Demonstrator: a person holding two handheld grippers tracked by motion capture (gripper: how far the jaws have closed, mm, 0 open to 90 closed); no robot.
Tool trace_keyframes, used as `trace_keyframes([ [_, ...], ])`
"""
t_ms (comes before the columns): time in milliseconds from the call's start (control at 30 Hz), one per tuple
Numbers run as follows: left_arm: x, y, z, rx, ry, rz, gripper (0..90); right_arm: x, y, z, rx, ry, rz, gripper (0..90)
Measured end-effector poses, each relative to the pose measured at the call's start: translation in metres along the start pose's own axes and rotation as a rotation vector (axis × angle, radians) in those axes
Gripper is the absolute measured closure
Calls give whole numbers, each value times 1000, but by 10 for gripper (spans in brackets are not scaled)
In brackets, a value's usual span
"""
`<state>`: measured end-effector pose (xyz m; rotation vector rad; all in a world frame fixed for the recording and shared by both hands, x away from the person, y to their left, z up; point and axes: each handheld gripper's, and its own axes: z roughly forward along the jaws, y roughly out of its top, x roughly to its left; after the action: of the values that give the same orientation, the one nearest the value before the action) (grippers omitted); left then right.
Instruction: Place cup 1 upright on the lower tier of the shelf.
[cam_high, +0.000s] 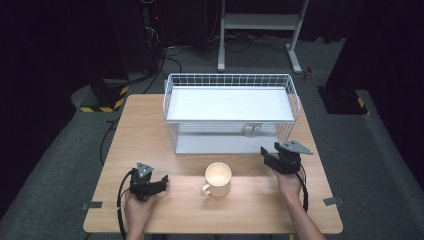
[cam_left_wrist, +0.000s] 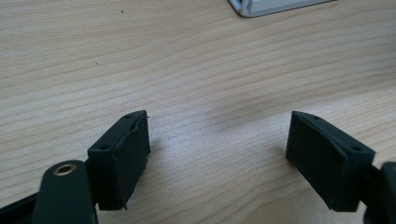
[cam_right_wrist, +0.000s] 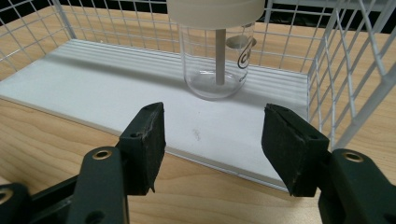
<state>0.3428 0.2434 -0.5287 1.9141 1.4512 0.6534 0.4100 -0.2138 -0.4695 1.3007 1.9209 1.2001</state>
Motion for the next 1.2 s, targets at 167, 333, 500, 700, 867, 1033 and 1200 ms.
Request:
trace_keyframes([
  [167,0,0,0,-1,-1,0,216,0,-2,-7,-10,6,-1,401],
  [333,0,0,0,0,1,0,216,2,-5,-11,-20,5,-24,400],
  [500,0,0,0,0,1,0,217,3,-10,-18,-29,9,-28,399],
  [700,0,0,0,0,0,0,217,1,-13,-23,-35,19,-20,399],
  [867,0,0,0,0,0,-2,217,1,-15,-29,-45,24,-20,399],
  [1033,0,0,0,-1,-1,0,216,0,-18,-32,-31,42,-9,398],
  [1200,0,0,0,-1,-1,0,216,0,-24,-37,-32,50,-3,397],
])
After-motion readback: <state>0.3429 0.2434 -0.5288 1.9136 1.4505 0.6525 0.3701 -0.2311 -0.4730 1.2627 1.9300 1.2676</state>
